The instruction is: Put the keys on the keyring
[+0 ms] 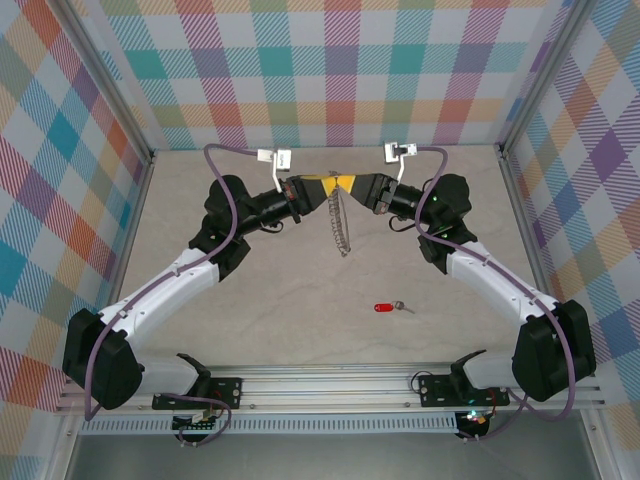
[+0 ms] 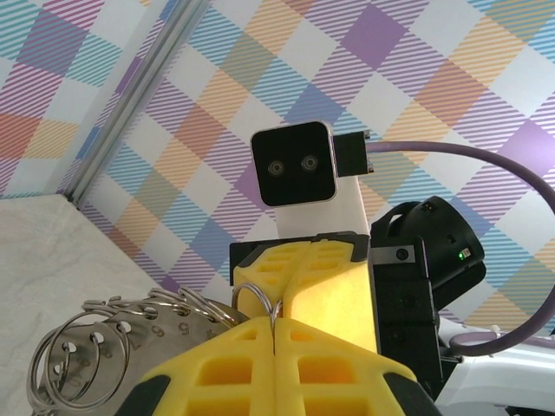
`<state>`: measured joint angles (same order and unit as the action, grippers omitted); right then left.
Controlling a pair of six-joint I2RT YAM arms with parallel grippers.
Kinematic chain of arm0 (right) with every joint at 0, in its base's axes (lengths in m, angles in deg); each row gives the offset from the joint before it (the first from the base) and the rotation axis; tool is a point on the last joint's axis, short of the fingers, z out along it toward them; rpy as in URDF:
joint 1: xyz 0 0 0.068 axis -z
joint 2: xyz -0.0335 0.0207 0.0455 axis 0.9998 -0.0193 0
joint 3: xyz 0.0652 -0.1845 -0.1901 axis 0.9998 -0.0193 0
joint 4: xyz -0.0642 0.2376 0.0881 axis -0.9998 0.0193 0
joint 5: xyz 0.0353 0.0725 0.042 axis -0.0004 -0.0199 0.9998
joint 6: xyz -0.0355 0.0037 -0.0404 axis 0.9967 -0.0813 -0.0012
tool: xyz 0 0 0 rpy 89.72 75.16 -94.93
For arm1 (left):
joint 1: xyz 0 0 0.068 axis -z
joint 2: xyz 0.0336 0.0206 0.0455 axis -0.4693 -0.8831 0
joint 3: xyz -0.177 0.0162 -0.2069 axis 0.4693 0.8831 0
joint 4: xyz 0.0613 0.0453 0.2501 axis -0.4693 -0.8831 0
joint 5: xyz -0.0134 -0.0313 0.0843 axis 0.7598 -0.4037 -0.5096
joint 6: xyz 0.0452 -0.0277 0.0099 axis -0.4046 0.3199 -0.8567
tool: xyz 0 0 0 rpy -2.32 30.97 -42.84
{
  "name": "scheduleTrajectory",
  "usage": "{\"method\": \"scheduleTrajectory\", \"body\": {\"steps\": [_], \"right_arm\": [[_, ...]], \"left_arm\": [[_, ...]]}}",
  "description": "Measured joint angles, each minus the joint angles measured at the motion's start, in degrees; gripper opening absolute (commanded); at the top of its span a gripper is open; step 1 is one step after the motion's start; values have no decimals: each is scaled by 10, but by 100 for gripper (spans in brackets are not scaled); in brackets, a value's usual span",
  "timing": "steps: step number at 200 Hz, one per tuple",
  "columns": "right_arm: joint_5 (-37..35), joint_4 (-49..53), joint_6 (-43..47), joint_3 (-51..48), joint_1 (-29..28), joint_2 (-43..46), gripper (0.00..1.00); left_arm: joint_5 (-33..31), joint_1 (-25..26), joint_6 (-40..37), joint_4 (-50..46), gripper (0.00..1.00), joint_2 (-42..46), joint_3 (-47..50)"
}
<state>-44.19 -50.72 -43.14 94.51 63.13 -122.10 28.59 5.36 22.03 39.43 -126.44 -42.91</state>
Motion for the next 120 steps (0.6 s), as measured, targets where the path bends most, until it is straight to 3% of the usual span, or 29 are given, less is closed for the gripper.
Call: {"method": "scheduleTrajectory", "body": {"steps": [15, 35, 81, 120], "right_arm": [[-5, 5, 0, 0, 2, 1, 62], [-15, 34, 7, -7, 16, 17, 79], [-51, 194, 47, -43, 101, 124, 88], [-84, 367, 131, -43, 104, 197, 89]], "left_arm": [[4, 2, -17, -17, 0, 0, 0], [11, 5, -44, -47, 0, 0, -1], [34, 8, -114, -101, 0, -2, -24], [64, 8, -174, -142, 0, -15, -68]]}}
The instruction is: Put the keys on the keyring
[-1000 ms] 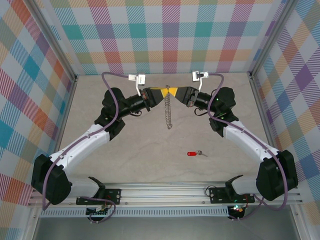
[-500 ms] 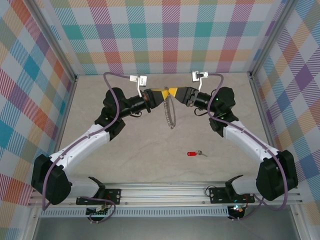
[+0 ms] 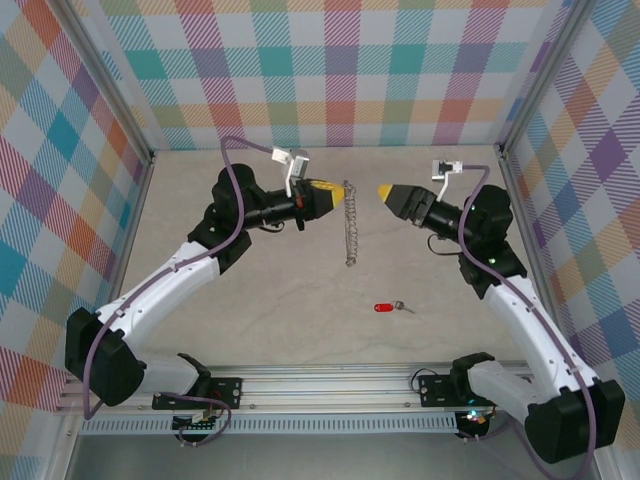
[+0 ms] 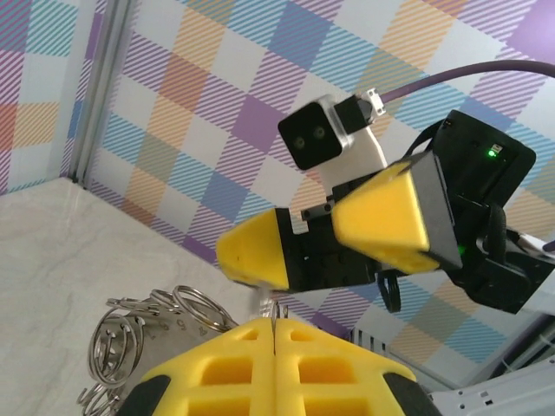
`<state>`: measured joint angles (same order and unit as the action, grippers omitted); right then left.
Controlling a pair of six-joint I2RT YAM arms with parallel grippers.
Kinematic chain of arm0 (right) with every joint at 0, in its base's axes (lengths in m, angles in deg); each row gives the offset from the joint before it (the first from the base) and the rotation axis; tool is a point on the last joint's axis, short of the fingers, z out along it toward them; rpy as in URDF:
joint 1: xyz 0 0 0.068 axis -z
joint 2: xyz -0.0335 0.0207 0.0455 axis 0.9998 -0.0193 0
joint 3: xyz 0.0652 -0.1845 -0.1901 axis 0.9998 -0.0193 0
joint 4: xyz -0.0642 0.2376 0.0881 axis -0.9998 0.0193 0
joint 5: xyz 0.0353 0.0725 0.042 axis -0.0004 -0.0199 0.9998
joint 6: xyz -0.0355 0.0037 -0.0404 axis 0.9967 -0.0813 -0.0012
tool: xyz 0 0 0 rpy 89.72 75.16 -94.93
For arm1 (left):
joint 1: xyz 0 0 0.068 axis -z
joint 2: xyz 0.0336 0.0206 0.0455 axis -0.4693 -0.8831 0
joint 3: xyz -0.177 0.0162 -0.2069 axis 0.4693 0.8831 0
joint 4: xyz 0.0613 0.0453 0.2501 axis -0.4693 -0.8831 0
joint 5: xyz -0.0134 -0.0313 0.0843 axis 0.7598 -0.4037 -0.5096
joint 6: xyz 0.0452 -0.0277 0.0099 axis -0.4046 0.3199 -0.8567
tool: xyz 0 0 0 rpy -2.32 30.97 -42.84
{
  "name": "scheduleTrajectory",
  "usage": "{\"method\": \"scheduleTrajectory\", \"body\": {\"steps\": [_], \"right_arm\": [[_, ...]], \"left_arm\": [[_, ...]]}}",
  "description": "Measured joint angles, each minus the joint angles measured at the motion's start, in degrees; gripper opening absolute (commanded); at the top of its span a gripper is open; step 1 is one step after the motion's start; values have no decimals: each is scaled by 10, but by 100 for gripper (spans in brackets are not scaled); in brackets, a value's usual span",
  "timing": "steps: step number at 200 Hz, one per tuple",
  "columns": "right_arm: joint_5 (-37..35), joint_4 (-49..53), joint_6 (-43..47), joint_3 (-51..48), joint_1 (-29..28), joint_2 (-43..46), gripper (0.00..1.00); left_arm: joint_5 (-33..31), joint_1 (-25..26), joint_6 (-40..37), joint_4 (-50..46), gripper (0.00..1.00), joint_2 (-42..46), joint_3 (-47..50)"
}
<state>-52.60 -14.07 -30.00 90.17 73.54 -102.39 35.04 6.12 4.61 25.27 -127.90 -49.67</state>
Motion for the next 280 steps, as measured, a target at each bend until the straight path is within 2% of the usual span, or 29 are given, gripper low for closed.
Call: {"method": "scheduleTrajectory", "body": {"steps": [48, 107, 161, 201, 252, 280], "right_arm": [[-48, 146, 75, -19, 0, 24, 90], [-42, 177, 92, -50, 0, 2, 87], [12, 143, 92, -46, 0, -9, 76], [20, 139, 92, -41, 0, -8, 69], [-28, 212, 92, -42, 0, -8, 63], [-71, 277, 85, -57, 0, -9, 52]], "left_arm": [[15, 0, -73, -28, 0, -14, -14], [23, 0, -144, -34, 0, -28, -12], [22, 0, -177, -36, 0, -28, -3], [17, 0, -189, -38, 0, -27, 0], [-26, 0, -184, -64, 0, -19, 13], [-68, 0, -167, -73, 0, -5, 42]]}}
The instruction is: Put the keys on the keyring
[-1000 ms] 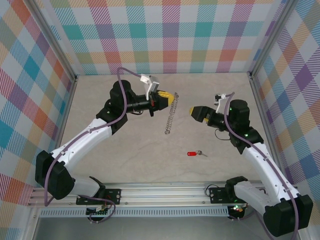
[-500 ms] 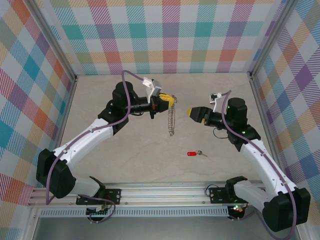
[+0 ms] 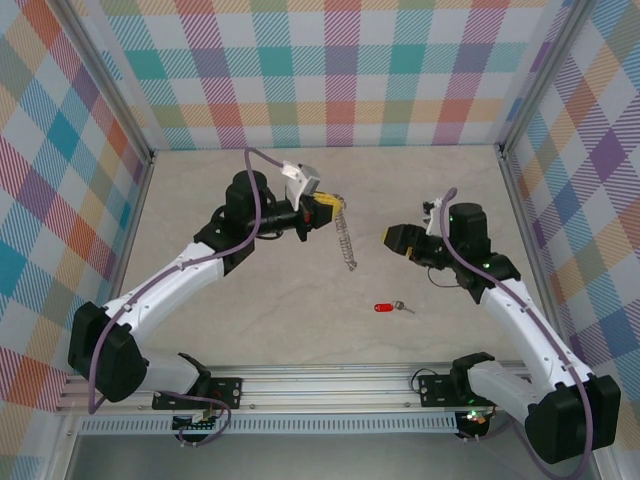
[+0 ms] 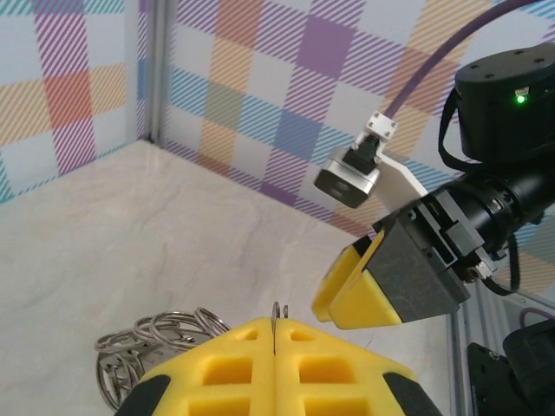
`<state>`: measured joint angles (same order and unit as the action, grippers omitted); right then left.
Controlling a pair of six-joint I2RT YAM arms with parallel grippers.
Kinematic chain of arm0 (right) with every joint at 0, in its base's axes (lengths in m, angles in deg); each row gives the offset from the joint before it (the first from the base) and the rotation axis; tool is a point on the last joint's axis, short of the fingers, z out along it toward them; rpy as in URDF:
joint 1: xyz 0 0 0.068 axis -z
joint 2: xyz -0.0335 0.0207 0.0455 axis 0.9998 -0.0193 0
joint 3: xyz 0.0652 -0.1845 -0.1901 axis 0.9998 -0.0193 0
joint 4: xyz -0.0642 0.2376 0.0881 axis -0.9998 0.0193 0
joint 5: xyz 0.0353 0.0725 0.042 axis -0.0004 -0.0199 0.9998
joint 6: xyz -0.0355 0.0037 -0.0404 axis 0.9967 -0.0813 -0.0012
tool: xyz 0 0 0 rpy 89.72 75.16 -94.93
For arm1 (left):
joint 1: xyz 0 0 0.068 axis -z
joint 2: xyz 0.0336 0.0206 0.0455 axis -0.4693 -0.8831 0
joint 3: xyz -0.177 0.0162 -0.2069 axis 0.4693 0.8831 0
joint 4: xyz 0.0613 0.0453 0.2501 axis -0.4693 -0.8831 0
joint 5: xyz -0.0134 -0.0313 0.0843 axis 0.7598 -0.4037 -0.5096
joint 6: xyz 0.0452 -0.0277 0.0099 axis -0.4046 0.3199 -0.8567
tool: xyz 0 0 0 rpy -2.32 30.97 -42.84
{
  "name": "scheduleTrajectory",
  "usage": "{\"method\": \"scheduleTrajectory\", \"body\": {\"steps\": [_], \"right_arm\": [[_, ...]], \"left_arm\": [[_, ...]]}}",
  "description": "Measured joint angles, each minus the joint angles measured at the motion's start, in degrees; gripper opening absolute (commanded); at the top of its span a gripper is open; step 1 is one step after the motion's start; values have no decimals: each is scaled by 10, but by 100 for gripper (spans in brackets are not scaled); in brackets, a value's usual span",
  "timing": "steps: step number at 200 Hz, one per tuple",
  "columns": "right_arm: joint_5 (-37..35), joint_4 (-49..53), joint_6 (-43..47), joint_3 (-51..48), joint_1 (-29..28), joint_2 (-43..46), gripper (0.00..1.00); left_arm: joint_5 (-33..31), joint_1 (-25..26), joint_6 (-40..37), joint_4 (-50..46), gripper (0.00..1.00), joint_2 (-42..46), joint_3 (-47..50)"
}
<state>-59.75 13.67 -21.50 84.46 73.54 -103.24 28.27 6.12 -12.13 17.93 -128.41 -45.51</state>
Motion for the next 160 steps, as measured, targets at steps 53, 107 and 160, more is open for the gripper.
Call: {"method": "scheduleTrajectory", "body": {"steps": [53, 107, 160], "right_arm": [[-91, 113, -39, -92, -4, -2, 35], [-181, 152, -90, -104, -67, -50, 32], [-253, 163, -138, -77, -116, -126, 31]], "left_arm": [[-28, 0, 37, 5, 0, 46, 60], [-28, 0, 60, 16, 0, 96, 97], [-28, 0, 69, 27, 0, 116, 122]]}}
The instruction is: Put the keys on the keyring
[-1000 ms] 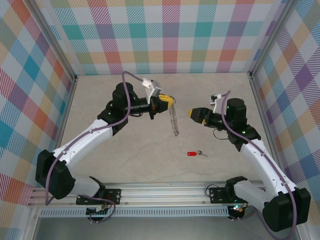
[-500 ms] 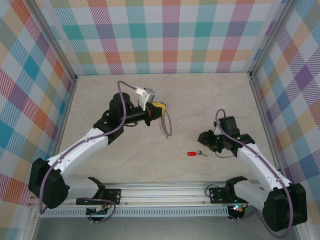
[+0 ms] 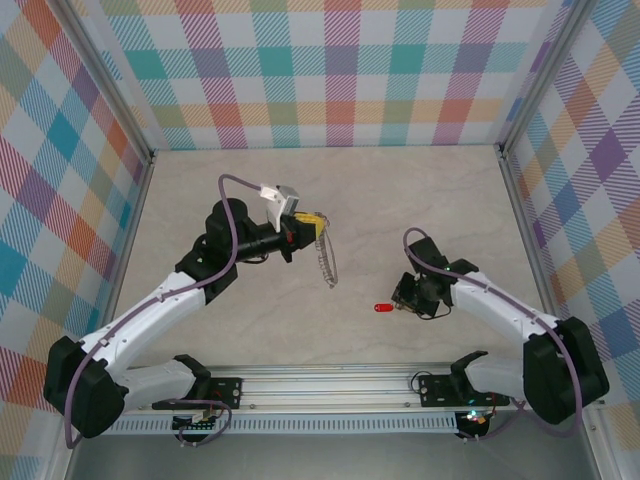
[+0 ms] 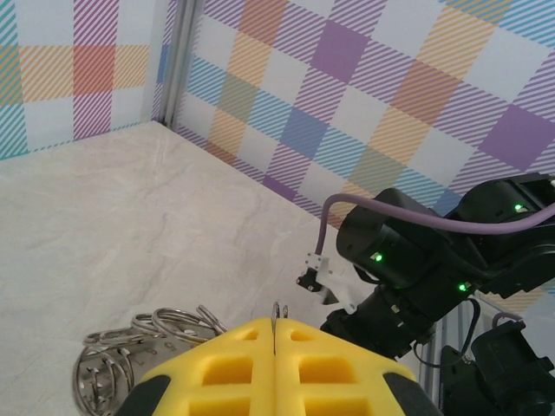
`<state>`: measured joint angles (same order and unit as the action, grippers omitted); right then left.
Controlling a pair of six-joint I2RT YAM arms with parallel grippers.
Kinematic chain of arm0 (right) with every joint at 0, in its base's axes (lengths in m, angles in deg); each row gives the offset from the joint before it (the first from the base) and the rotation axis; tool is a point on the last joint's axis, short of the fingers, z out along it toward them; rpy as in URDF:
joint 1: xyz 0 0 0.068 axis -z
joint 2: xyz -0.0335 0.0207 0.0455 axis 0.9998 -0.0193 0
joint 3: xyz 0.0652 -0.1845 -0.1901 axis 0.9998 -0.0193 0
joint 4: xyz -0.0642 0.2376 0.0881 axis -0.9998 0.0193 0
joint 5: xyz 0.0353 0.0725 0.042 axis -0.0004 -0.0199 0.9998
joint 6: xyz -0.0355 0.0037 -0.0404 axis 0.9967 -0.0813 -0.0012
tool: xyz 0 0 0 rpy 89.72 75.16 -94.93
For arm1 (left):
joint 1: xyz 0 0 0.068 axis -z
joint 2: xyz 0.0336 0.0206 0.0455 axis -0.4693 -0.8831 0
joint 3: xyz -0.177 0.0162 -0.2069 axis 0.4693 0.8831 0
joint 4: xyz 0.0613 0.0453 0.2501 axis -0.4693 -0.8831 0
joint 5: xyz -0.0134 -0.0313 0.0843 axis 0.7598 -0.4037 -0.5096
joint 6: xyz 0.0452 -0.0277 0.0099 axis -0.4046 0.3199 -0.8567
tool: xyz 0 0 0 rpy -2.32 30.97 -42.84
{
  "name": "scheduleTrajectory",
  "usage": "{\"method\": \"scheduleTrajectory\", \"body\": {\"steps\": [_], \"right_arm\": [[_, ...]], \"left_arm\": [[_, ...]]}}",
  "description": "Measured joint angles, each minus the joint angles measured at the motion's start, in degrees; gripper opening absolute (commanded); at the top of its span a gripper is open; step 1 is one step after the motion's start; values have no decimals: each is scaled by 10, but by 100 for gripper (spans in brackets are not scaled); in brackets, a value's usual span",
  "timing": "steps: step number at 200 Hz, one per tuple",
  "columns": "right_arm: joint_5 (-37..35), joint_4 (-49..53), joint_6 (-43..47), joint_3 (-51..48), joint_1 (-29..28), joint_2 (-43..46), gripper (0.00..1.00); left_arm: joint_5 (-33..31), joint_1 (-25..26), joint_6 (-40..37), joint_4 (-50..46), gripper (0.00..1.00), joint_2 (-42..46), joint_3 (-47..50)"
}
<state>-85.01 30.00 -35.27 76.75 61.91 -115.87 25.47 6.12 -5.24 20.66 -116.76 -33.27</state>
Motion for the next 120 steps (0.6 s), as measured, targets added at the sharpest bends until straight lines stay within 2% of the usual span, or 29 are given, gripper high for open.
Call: {"method": "scheduleTrajectory", "body": {"steps": [120], "right_arm": [[-36, -19, -35, 54, -50, -129, 33]], "left_arm": [[12, 1, 6, 24, 0, 13, 15]]}}
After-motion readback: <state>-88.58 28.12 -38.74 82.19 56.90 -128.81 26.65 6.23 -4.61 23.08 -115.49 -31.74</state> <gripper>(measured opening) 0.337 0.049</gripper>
